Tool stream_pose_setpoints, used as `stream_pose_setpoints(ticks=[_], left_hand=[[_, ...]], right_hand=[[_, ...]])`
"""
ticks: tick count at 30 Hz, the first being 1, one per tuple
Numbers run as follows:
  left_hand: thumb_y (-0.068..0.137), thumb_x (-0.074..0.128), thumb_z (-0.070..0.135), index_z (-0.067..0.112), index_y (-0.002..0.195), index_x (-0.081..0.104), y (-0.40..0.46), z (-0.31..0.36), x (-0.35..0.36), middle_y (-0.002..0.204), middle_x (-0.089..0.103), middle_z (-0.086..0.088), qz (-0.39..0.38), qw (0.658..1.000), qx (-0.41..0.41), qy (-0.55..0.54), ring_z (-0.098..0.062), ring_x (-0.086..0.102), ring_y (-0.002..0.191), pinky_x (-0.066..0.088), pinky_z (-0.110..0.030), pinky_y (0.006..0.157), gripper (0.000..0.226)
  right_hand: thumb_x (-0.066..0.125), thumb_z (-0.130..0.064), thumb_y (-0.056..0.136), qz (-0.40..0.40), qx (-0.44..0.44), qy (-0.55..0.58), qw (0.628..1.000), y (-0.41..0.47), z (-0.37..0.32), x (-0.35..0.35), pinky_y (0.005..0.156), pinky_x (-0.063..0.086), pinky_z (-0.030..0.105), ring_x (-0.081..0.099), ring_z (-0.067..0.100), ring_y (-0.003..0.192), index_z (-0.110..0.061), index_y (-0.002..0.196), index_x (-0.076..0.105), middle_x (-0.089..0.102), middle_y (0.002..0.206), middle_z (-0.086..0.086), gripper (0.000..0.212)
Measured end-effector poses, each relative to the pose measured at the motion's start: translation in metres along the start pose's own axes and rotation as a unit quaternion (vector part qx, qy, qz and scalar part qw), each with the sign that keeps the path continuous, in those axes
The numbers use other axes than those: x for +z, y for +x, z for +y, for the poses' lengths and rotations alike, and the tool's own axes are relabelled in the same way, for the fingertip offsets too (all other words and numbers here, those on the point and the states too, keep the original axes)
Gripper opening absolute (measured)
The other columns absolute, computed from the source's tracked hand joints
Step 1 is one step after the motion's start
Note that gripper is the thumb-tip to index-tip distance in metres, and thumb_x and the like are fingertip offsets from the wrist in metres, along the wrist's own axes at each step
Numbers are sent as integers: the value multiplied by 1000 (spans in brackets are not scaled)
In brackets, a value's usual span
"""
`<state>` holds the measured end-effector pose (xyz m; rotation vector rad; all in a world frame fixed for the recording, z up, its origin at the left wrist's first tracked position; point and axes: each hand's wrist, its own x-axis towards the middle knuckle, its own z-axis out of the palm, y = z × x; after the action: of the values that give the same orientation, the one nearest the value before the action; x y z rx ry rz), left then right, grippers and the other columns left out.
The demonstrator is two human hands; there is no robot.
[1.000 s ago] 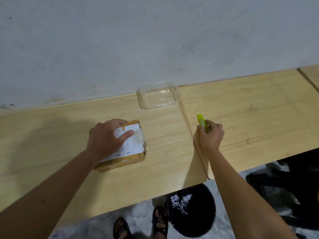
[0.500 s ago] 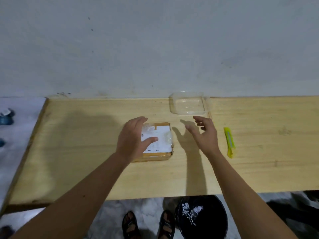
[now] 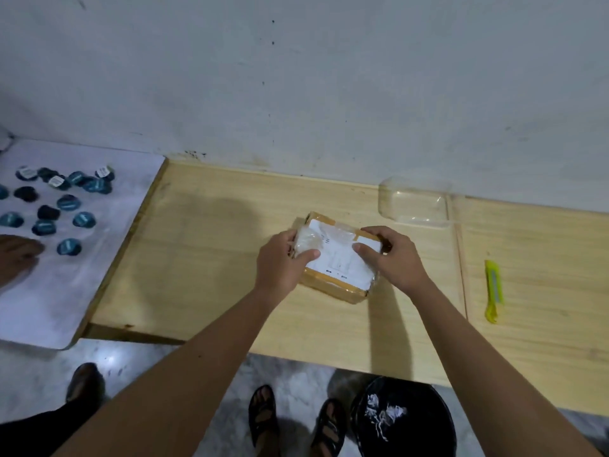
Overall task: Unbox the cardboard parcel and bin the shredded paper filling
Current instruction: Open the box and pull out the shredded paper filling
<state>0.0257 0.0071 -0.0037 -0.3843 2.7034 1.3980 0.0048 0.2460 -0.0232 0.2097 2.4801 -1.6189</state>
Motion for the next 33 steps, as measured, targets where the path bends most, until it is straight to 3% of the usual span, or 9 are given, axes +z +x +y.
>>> stream_pose_setpoints(ticks=[5,11,15,18,23,28,31,33], left_hand=[[80,85,33,13,122,70,41,11,5,118,74,-2,28,998,35,34,-20,68,108,46,-25,92,49],[74,89,42,12,138,56,41,1,7,137,63,-3,66,997,-25,-16,-21,62,122,50,-42,106,79],[72,91,35,21,128,67,30,-24,-6,117,73,9,2,995,-31,-92,-6,69,109,58,-38,99,62],[76,88,31,27,124,71,33,-32,-19,105,78,13,-22,992,-16,-120,-2,74,98,61,-37,94,51],[82,84,28,26,128,69,47,-36,-33,108,78,13,-54,991,19,-119,-3,74,99,61,-37,93,48],[81,85,33,22,135,65,50,-38,-40,121,74,10,-56,994,25,-95,0,69,108,55,-22,97,59],[80,87,35,22,135,63,36,-46,-43,125,71,12,-43,992,0,-115,2,66,113,54,-25,102,61],[79,87,36,24,135,62,17,-56,-45,126,70,15,-43,991,-2,-129,3,65,115,56,-28,100,62]], right_hand=[[86,-30,81,8,22,44,999,-22,10,-3,75,54,19,71,7,90,-27,111,74,76,105,-10,32],[93,-23,74,-3,52,125,991,-47,13,27,75,55,20,64,7,80,-20,123,69,65,97,-4,54],[96,-24,69,-29,74,146,986,-57,3,60,74,56,22,62,1,73,-19,122,62,60,87,-8,63],[97,-29,66,-18,80,161,984,-63,-3,86,75,57,28,62,8,75,-24,115,56,58,86,-7,64],[98,-38,63,8,80,169,982,-63,-11,112,79,57,37,61,10,76,-24,112,51,57,86,-7,69],[97,-30,67,9,64,156,986,-63,-16,111,78,59,31,63,6,79,-18,115,53,61,91,-2,66],[97,-28,66,34,56,163,985,-50,-19,92,73,59,24,66,9,80,-20,121,57,63,94,-1,69],[98,-38,61,50,43,131,989,-33,-25,77,76,58,24,68,11,89,-25,127,55,62,107,0,80]])
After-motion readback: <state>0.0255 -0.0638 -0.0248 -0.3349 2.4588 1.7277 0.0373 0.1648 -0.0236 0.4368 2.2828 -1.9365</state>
